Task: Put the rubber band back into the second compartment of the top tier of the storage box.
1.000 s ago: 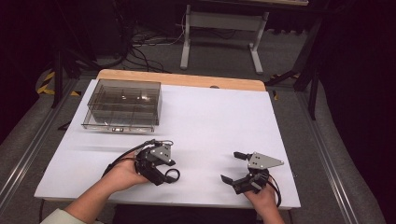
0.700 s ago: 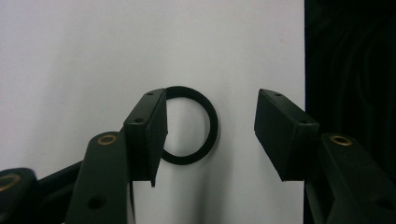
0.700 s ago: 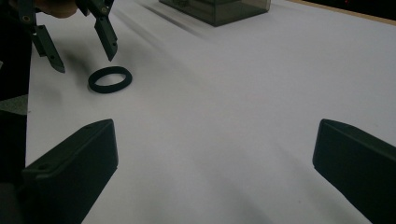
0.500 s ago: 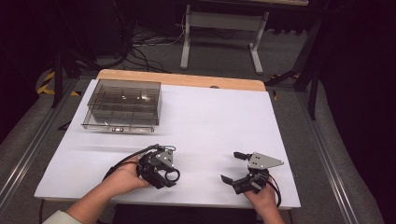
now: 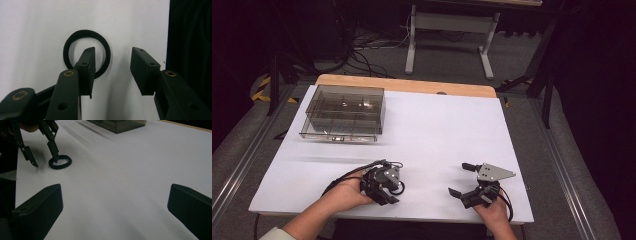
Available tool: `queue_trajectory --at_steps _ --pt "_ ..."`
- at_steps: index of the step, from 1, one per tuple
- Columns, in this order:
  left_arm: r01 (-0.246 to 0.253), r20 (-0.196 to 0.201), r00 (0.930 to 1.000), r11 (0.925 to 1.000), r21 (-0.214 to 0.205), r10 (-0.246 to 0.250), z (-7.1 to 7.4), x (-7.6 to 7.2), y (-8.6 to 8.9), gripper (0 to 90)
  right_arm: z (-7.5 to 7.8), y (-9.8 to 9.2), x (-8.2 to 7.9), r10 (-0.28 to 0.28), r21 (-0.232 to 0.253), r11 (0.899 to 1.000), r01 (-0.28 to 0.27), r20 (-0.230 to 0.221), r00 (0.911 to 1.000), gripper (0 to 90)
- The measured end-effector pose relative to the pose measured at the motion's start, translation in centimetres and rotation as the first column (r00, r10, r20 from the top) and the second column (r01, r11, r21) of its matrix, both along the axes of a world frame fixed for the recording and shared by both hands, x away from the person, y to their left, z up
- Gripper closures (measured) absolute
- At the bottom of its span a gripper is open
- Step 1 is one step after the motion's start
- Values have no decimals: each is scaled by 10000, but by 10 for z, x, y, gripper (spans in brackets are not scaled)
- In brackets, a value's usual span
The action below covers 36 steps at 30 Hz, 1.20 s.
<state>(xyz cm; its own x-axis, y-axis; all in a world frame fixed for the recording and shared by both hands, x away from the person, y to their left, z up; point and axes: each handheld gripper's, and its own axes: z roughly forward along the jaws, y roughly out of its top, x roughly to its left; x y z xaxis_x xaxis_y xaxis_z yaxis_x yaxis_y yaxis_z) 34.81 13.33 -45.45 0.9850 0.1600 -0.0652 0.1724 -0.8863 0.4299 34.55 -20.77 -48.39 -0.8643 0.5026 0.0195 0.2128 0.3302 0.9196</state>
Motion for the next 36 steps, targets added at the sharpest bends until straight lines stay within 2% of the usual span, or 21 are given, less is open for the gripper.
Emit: queue_trajectory --at_steps 5,8,12,14,17,23,28,29,36 --pt "-38 152 9999 10000 56 38 0 -1 -1 647 0 0 0 -5 -1 10000 5 -5 10000 5" --pt "-64 435 9990 9999 99 60 1 -1 -1 700 0 0 0 -14 7 10000 14 -28 10000 5" --pt "-74 678 9977 9999 105 67 2 -2 -2 831 0 0 0 -15 5 10000 15 -28 10000 5" --pt "-207 915 9956 9998 1 206 4 -3 -1 863 0 0 0 -18 4 10000 18 -30 10000 5" --pt "-198 1036 9944 9997 -173 215 7 -3 -1 869 0 0 0 -17 5 10000 17 -28 10000 5" --pt "-130 1206 9924 9969 -779 224 20 -7 2 872 0 0 0 -12 -10 10000 12 -17 10000 5" --pt "-113 1273 9916 9947 -1019 243 27 -7 5 871 0 0 0 -6 -13 10000 6 -15 10000 5" --pt "-145 1217 9921 9929 -1178 289 29 -8 7 872 0 0 0 1 2 10000 -1 -15 10000 5" --pt "-149 1403 9896 9919 -1263 327 37 -9 9 871 0 0 0 15 -25 10000 -15 -17 10000 5"
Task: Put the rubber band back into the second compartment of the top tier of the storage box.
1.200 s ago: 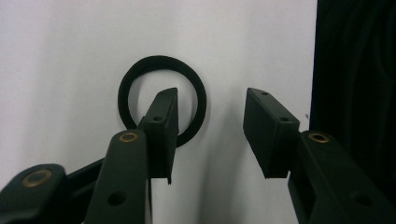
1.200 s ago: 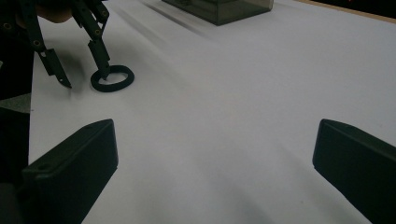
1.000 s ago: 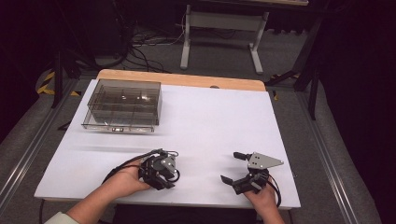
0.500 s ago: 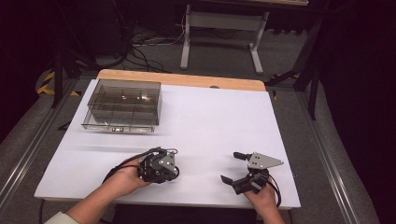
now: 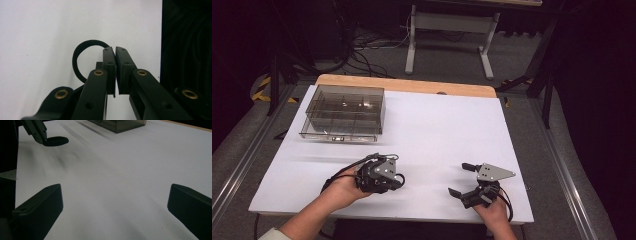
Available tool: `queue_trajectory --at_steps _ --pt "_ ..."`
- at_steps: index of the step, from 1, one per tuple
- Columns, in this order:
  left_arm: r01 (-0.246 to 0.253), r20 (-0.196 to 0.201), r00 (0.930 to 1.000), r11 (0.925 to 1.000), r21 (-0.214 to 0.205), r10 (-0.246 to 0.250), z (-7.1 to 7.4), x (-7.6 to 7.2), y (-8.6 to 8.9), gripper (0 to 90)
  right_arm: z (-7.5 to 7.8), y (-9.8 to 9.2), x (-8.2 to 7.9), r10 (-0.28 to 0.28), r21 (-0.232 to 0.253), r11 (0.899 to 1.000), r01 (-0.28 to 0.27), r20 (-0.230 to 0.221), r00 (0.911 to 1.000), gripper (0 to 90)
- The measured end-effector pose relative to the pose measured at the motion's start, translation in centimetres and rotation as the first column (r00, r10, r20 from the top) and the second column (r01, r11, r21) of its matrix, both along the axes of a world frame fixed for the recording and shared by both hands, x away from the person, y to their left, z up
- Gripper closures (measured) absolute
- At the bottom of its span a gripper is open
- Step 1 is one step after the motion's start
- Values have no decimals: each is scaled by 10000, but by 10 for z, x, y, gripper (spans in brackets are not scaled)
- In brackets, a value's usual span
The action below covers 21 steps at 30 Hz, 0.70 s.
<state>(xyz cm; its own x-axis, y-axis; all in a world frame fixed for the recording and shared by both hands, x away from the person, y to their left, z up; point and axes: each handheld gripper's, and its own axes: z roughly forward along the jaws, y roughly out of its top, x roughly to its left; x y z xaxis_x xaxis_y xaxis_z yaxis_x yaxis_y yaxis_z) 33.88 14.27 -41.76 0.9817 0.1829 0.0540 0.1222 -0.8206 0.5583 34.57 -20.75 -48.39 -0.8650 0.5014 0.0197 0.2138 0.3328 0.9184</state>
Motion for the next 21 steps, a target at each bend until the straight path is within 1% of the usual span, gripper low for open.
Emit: queue_trajectory --at_steps 1,6,10,21 --pt "-74 106 9999 10000 67 73 2 -1 1 870 0 0 0 -7 12 10000 7 9 10000 5" --pt "-150 159 9998 9999 -54 150 8 0 4 870 0 0 0 1 -3 10000 -1 18 10000 5" --pt "-182 153 9997 9996 -195 185 11 1 5 870 0 0 0 0 -5 10000 0 24 10000 5" --pt "-256 245 9994 9991 -334 265 16 2 8 870 0 0 0 -6 -11 10000 6 24 10000 5"
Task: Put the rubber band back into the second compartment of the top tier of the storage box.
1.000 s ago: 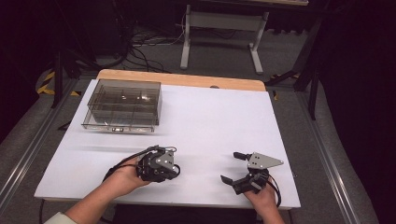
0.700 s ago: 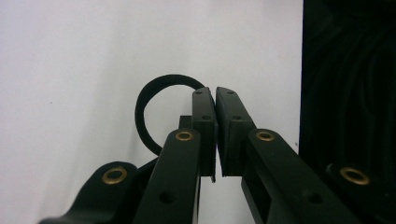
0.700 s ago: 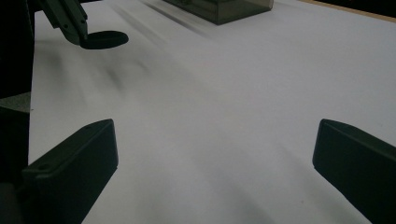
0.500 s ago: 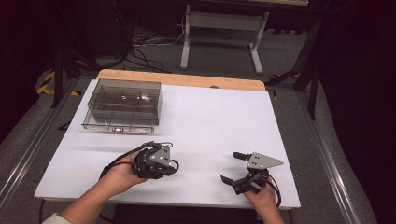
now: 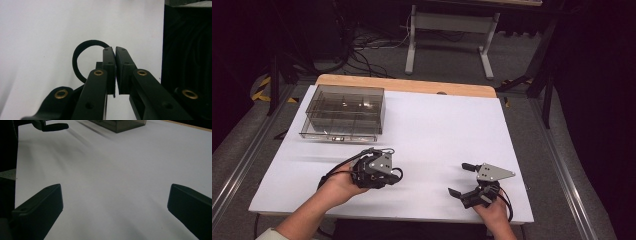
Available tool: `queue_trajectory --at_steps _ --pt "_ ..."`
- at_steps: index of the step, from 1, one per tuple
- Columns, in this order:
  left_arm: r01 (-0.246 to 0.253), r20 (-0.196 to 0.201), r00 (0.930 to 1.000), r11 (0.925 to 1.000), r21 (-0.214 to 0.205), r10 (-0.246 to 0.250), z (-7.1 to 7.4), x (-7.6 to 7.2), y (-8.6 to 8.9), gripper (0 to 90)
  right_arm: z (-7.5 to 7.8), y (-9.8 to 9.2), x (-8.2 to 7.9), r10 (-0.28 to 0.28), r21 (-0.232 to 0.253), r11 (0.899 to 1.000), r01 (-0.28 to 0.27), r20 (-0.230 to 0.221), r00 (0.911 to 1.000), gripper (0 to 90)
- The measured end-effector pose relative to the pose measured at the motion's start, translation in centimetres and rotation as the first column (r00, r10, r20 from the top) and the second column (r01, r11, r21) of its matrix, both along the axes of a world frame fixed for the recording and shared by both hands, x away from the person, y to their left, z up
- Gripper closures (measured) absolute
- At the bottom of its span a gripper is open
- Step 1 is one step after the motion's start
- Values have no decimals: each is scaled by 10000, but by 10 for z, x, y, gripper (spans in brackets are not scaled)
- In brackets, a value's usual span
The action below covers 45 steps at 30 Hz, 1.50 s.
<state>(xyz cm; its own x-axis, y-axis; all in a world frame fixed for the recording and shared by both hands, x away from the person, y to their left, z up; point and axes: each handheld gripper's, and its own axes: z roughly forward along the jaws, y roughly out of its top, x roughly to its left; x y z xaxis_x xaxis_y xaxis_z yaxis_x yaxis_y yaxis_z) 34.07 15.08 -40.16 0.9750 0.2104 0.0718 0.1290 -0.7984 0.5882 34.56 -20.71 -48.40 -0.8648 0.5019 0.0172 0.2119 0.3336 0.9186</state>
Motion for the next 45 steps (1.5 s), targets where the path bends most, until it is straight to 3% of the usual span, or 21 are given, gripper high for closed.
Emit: queue_trajectory --at_steps 18,30,38,39,40,43,45 --pt "-792 555 9952 9967 -158 800 30 12 32 867 0 0 0 -32 -7 10000 32 -10 10000 5" --pt "-1447 654 9869 9882 -496 1478 42 20 54 867 0 0 0 -38 6 10000 38 -27 10000 5" --pt "-2080 588 9753 9748 -806 2130 48 26 68 868 0 0 0 -45 26 10000 45 -51 10000 5" --pt "-2297 700 9691 9687 -946 2366 48 27 71 867 0 0 0 -52 13 10000 52 -54 10000 5" --pt "-2297 700 9691 9687 -946 2366 48 27 71 867 0 0 0 -52 13 10000 52 -54 10000 5" --pt "-2693 906 9554 9551 -1240 2811 50 30 77 867 0 0 0 -48 12 10000 49 -54 10000 5" --pt "-2863 819 9508 9483 -1366 2989 51 31 80 867 0 0 0 -43 16 10000 43 -52 10000 5"
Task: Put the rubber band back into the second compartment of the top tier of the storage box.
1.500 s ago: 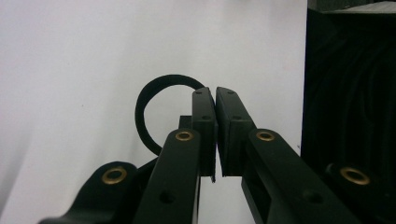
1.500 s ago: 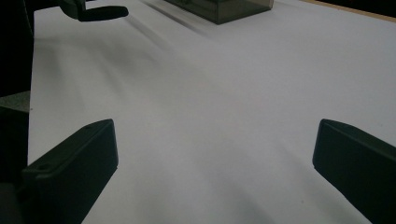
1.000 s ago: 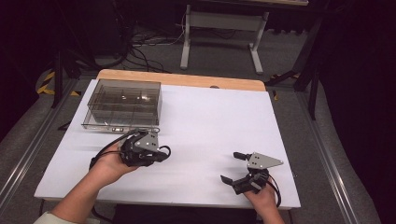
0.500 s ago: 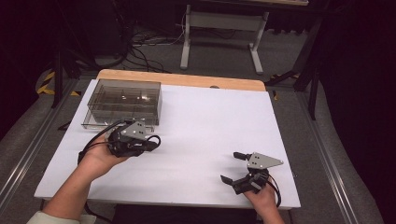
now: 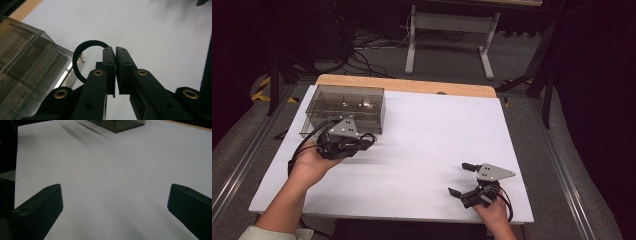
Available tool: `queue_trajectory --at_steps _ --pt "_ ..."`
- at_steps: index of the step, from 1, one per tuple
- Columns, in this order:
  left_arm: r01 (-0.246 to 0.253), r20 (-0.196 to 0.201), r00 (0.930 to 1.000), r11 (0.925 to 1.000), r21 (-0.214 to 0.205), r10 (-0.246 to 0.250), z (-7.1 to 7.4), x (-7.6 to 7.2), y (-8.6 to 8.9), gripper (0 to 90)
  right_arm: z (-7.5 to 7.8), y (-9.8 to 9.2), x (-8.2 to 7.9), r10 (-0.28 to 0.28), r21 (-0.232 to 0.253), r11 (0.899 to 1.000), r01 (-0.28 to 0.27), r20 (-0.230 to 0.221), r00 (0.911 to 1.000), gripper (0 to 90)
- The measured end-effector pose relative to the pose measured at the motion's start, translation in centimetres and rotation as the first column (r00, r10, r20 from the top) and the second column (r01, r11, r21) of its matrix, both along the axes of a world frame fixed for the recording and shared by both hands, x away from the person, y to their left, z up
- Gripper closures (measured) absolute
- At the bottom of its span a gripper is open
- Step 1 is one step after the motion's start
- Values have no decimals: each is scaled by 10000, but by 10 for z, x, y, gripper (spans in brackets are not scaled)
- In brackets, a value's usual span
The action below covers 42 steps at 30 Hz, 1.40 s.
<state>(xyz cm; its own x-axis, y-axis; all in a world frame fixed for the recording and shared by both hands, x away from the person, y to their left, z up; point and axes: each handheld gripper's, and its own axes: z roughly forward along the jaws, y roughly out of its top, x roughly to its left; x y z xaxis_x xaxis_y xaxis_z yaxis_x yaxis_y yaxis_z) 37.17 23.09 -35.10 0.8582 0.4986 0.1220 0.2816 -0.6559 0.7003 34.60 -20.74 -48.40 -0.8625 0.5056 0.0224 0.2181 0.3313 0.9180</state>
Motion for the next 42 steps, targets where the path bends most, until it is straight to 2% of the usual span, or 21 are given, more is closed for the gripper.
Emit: queue_trajectory --at_steps 3,6,11,25,26,29,31,32,33,36,37,39,40,42 --pt "-157 8 9999 9999 -58 157 0 1 3 867 0 0 0 12 11 10000 -12 -2 10000 5" --pt "-586 119 9982 9981 -162 588 0 4 8 864 0 0 0 15 13 10000 -15 -2 10000 5" --pt "-875 159 9960 9960 -193 878 -1 5 11 864 0 0 0 15 8 10000 -15 -3 10000 5" --pt "-1702 -6 9854 9845 -418 1704 -3 15 30 865 0 0 0 31 -14 10000 -31 18 10000 6" --pt "-1867 6 9824 9814 -446 1869 -4 16 33 865 0 0 0 34 -17 10000 -34 20 10000 6" --pt "-2022 8 9793 9779 -531 2025 -4 17 35 865 0 1 0 36 -22 10000 -36 21 10000 6" --pt "-2365 52 9714 9696 -621 2373 -5 19 39 865 0 1 0 36 -27 10000 -36 22 10000 6" --pt "-2365 52 9714 9696 -621 2373 -5 19 39 865 0 1 0 39 -27 10000 -38 26 10000 6" --pt "-2580 64 9658 9638 -665 2590 -6 20 40 866 0 1 0 40 -29 10000 -40 22 10000 6" --pt "-2857 63 9579 9556 -721 2869 -8 22 42 865 0 1 0 43 -29 10000 -43 19 10000 6" --pt "-2857 63 9579 9556 -721 2869 -8 22 42 866 0 1 0 43 -29 10000 -43 19 10000 6" --pt "-3111 132 9497 9472 -778 3130 -9 23 44 865 0 1 0 49 -30 10000 -49 18 10000 6" --pt "-3111 132 9497 9472 -778 3130 -9 23 44 866 0 1 0 49 -30 10000 -49 18 10000 6" --pt "-3285 137 9436 9409 -826 3307 -10 24 44 865 0 1 0 47 -31 10000 -46 14 10000 6"
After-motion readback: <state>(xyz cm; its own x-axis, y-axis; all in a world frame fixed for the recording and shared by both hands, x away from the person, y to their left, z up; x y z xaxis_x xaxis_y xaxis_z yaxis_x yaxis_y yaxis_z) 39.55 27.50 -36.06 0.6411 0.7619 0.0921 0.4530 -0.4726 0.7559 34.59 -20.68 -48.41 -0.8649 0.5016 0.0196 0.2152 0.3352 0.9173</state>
